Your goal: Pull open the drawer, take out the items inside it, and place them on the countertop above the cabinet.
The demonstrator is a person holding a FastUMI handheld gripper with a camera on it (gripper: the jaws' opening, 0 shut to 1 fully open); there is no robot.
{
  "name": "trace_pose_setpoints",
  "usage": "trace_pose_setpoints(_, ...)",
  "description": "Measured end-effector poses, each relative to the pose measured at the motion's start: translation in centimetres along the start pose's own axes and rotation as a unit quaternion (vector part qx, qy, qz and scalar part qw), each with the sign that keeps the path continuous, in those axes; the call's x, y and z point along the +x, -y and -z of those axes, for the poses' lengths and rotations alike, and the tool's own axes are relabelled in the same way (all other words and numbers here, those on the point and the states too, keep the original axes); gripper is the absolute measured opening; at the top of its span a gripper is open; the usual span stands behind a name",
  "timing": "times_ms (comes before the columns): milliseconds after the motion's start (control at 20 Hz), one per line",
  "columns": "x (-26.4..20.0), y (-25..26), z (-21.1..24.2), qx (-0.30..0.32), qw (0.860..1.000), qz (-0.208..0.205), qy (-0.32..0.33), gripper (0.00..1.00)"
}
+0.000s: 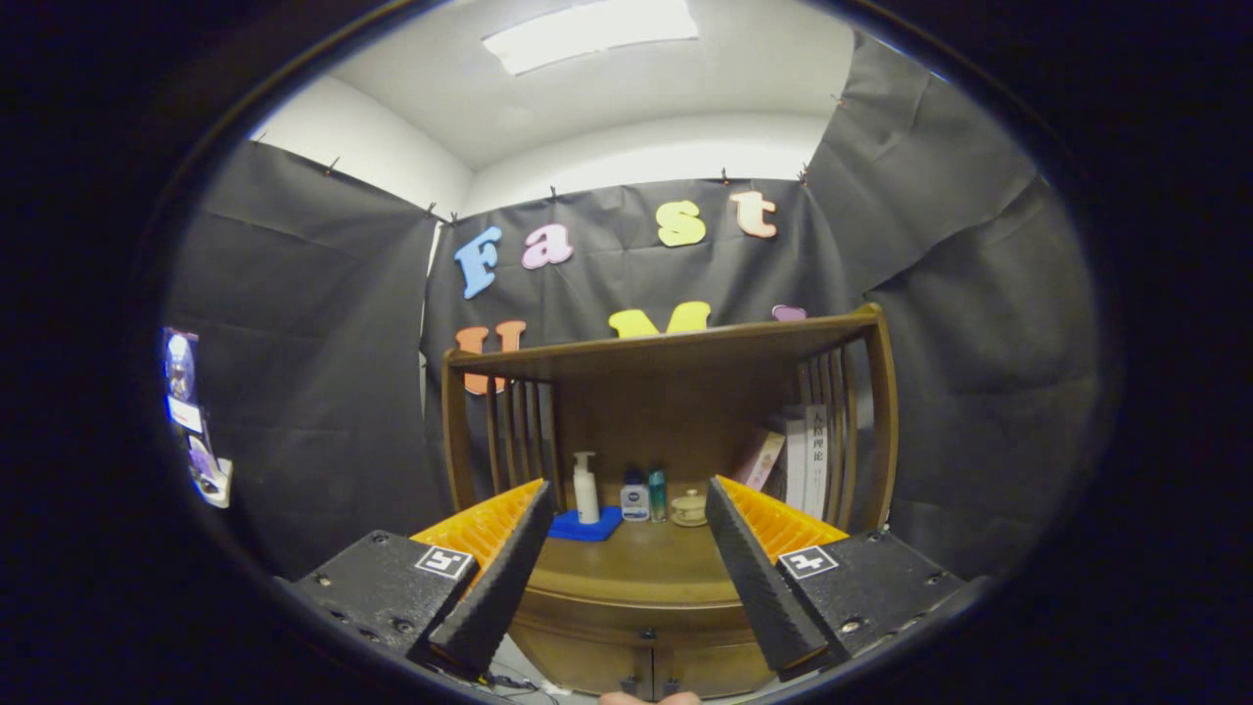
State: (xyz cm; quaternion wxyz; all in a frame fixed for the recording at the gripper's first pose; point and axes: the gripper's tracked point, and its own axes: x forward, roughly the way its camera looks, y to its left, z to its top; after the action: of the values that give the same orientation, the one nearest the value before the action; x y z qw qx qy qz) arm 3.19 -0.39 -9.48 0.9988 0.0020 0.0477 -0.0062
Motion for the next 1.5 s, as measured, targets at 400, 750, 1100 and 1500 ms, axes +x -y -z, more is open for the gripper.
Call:
trace_pose_setpoints(400,3.8,0.9,11.6,0.015,0.997,0.009,-0.08,0.98)
trace_pose_setpoints(750,7.8,2.3,19.4,0.017,0.99,0.023,-0.136,0.98)
trace_pose_setpoints(1100,9.0,2.3,26.2,0.007,0.982,0.032,-0.185,0.87)
trace_pose_setpoints(1500,11.3,3.1,31.4,0.0,0.972,0.059,-0.227,0.68)
